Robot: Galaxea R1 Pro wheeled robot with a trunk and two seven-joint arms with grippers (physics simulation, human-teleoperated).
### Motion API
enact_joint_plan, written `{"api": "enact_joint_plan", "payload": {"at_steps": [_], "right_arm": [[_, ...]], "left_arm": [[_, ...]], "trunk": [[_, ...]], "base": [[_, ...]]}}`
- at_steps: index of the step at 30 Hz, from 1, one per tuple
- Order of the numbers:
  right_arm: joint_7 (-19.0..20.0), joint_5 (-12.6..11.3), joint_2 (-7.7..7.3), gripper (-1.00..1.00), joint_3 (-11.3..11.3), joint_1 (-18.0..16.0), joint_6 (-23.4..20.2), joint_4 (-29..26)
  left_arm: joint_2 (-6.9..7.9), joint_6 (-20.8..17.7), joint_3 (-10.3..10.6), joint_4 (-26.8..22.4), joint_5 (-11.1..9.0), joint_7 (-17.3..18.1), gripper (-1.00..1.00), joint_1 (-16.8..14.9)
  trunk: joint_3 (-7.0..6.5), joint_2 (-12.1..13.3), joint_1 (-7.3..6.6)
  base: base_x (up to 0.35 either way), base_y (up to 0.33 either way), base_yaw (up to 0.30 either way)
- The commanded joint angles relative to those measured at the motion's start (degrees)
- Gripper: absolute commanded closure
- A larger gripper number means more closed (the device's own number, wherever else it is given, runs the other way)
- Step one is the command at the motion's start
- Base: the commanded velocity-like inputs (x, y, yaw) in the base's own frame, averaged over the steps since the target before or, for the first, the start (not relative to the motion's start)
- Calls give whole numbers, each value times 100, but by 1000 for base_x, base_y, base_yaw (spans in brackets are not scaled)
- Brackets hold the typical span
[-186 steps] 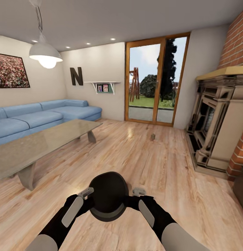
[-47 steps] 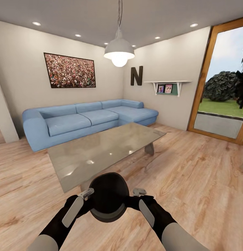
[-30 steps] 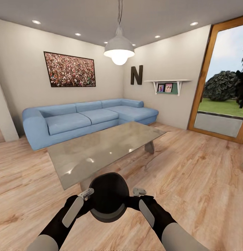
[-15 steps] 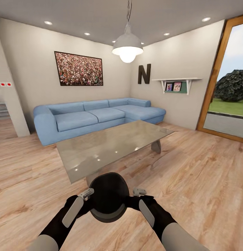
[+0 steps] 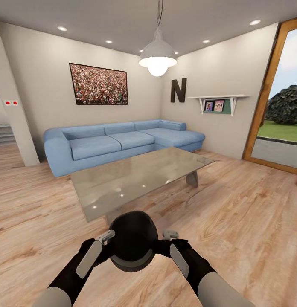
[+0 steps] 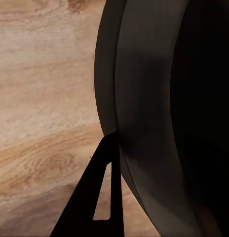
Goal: Place each of the two pumpkins and all three candles from the living room inside a cabinet in the living room (use any cabinet), then make sure every cabinet is closed, and position the cauldron so it is next to a table in the living room.
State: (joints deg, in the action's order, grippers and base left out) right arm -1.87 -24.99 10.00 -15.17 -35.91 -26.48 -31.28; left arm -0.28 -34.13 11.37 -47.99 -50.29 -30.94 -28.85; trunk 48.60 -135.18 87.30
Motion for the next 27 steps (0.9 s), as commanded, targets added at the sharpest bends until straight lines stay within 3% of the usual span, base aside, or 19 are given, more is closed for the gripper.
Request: {"api": "enact_joint_plan", "payload": {"at_steps": [1,8,27], "right_arm": [[3,-261,0,100,-91,-4,-15,-1],[19,-261,0,100,-91,-4,-15,-1],[27,-261,0,100,-91,-4,-15,-4]], "left_arm": [[65,65,41,-369,-271,29,100,-7],[64,65,41,-370,-271,31,100,-7],[64,73,43,-375,-271,27,100,-7]], "trunk": [[5,-3,-2],[5,-3,-2],[5,-3,-2]], "base": [[-14,-233,0],[-3,-192,10],[94,-5,39]]}}
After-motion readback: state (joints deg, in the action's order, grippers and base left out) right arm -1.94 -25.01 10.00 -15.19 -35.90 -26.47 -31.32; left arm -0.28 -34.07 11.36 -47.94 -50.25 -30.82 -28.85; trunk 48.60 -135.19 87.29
